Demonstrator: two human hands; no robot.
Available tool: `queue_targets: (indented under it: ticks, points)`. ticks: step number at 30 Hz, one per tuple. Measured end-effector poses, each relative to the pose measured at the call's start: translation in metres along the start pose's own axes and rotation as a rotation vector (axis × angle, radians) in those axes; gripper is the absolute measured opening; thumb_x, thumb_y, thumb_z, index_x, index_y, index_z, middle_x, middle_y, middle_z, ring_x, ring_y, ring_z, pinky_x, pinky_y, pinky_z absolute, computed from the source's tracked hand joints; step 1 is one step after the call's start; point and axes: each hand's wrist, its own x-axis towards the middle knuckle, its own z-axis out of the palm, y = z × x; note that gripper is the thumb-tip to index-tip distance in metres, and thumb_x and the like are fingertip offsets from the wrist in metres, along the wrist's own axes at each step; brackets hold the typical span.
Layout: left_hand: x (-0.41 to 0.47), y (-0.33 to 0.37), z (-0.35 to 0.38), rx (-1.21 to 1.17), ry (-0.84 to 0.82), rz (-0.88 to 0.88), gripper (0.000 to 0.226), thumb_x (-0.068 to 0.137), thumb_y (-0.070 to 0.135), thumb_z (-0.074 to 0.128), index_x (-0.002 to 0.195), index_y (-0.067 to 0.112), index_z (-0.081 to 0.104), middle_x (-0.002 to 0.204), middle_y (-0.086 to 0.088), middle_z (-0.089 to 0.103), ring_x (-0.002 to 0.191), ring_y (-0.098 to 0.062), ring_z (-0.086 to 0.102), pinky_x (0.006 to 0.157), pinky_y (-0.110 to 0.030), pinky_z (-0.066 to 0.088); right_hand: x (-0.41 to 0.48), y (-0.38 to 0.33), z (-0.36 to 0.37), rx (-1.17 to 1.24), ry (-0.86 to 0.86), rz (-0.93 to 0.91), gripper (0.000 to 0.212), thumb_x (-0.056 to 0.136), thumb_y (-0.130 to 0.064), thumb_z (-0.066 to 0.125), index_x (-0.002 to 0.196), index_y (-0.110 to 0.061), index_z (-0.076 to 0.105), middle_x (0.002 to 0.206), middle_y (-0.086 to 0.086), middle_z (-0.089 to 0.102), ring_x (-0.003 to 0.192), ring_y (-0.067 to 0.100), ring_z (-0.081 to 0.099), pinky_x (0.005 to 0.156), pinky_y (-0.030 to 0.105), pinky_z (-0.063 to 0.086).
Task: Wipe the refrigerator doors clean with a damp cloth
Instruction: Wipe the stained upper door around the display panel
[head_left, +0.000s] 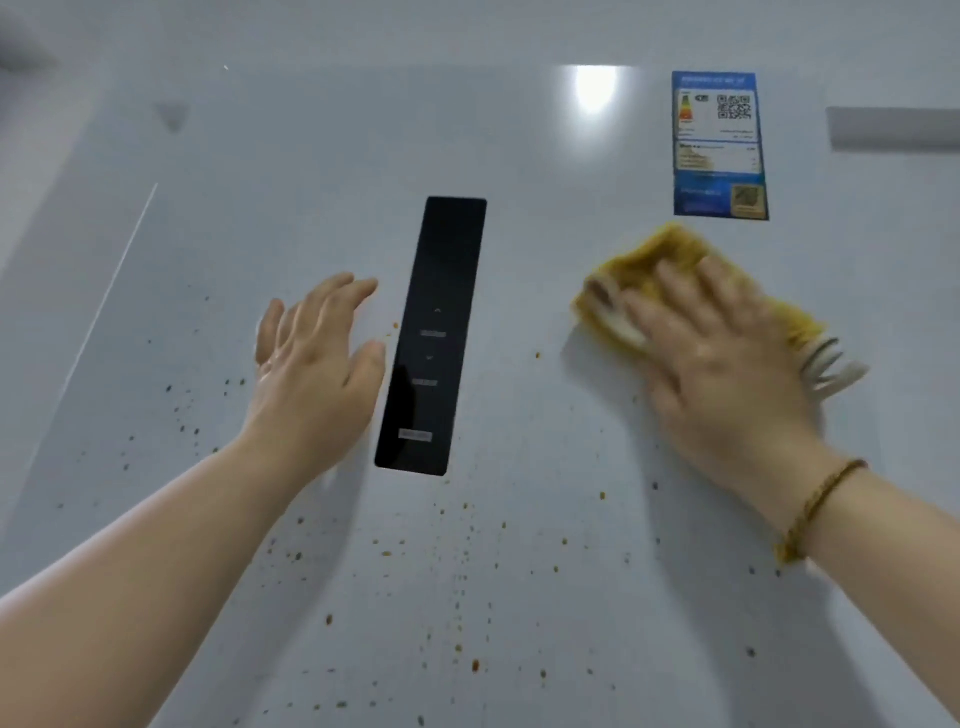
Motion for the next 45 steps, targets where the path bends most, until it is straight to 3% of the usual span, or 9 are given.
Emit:
queue_targets:
  ticks: [5, 12, 16, 20, 23, 26, 36, 43, 45]
  points:
    - [-0.018, -0.040, -0.014, 0.046, -0.049, -0.018, 0.062, 0.077, 0.034, 0.026, 0.136, 0.019, 0.037, 0.145, 0.002, 0.032, 0.138, -0.013, 0.016, 0.113, -0.027, -0.007, -0.016, -0.012, 0.006, 0.018, 0.008, -0.370, 0.036, 0.096, -0.033, 0.023, 0.123, -0.022, 0.044, 0.133, 0.000, 0.041, 0.126, 0.028, 0.032, 0.110, 0.035, 0.011]
    - [-0.034, -0.058, -0.011, 0.129, -0.156, 0.154, 0.050, 0.083, 0.035, 0.029, 0.120, 0.012, 0.054, 0.132, -0.009, 0.052, 0.127, -0.012, 0.028, 0.109, -0.016, -0.015, 0.031, -0.032, 0.003, 0.041, 0.019, 0.348, 0.061, 0.078, -0.029, 0.030, 0.136, -0.016, 0.044, 0.149, 0.009, 0.031, 0.140, 0.032, 0.019, 0.114, 0.041, 0.006]
    - [-0.034, -0.059, -0.013, 0.106, -0.127, 0.151, 0.056, 0.083, 0.039, 0.025, 0.123, 0.013, 0.055, 0.136, -0.006, 0.049, 0.129, -0.012, 0.032, 0.109, -0.020, -0.014, 0.001, -0.072, 0.020, -0.003, 0.075, -0.050, 0.045, 0.083, -0.027, 0.036, 0.124, -0.020, 0.052, 0.134, 0.013, 0.052, 0.128, 0.036, 0.037, 0.106, 0.042, 0.016]
    - [-0.032, -0.058, -0.014, 0.133, -0.092, 0.175, 0.061, 0.082, 0.043, 0.021, 0.123, 0.014, 0.055, 0.138, -0.005, 0.047, 0.131, -0.021, 0.037, 0.108, -0.022, -0.013, -0.012, -0.057, 0.016, 0.052, 0.018, -0.347, 0.039, 0.083, -0.024, 0.037, 0.122, -0.024, 0.044, 0.133, 0.003, 0.047, 0.126, 0.028, 0.032, 0.107, 0.041, 0.018]
    - [-0.032, -0.057, -0.015, 0.126, -0.080, 0.173, 0.067, 0.079, 0.047, 0.017, 0.127, 0.014, 0.052, 0.142, -0.003, 0.043, 0.135, -0.018, 0.031, 0.107, -0.022, -0.015, 0.003, -0.042, 0.009, 0.002, 0.066, -0.101, 0.045, 0.082, -0.023, 0.038, 0.123, -0.017, 0.053, 0.134, 0.011, 0.049, 0.127, 0.036, 0.039, 0.106, 0.049, 0.028]
    - [-0.031, -0.056, -0.017, 0.166, -0.095, 0.187, 0.066, 0.080, 0.046, 0.021, 0.125, 0.012, 0.053, 0.139, -0.006, 0.046, 0.133, -0.022, 0.036, 0.107, -0.022, -0.014, 0.007, -0.056, 0.010, 0.073, 0.077, 0.292, 0.049, 0.080, -0.021, 0.041, 0.127, -0.012, 0.054, 0.138, 0.015, 0.047, 0.132, 0.040, 0.034, 0.109, 0.050, 0.019]
    - [-0.050, -0.049, -0.026, 0.215, -0.238, 0.394, 0.045, 0.083, 0.035, 0.036, 0.111, 0.010, 0.062, 0.117, -0.009, 0.061, 0.114, -0.014, 0.038, 0.109, -0.035, 0.000, -0.051, -0.073, 0.015, 0.043, 0.007, -0.461, 0.035, 0.098, -0.031, 0.019, 0.122, -0.027, 0.046, 0.134, -0.002, 0.045, 0.128, 0.027, 0.035, 0.108, 0.044, 0.022]
    - [-0.059, -0.048, -0.021, 0.196, -0.234, 0.342, 0.042, 0.082, 0.031, 0.037, 0.109, 0.009, 0.060, 0.112, -0.011, 0.063, 0.109, -0.015, 0.039, 0.111, -0.023, -0.004, -0.045, -0.023, 0.004, -0.019, 0.131, 0.098, 0.044, 0.079, -0.025, 0.040, 0.122, -0.020, 0.048, 0.128, 0.018, 0.055, 0.122, 0.029, 0.029, 0.098, 0.041, 0.019]
    - [-0.061, -0.047, -0.019, 0.191, -0.231, 0.327, 0.041, 0.082, 0.032, 0.038, 0.108, 0.009, 0.058, 0.114, -0.012, 0.062, 0.111, -0.016, 0.038, 0.111, -0.022, -0.004, -0.064, -0.047, 0.010, -0.032, 0.138, 0.102, 0.046, 0.077, -0.027, 0.040, 0.122, -0.021, 0.047, 0.129, 0.016, 0.055, 0.122, 0.030, 0.030, 0.099, 0.041, 0.020]
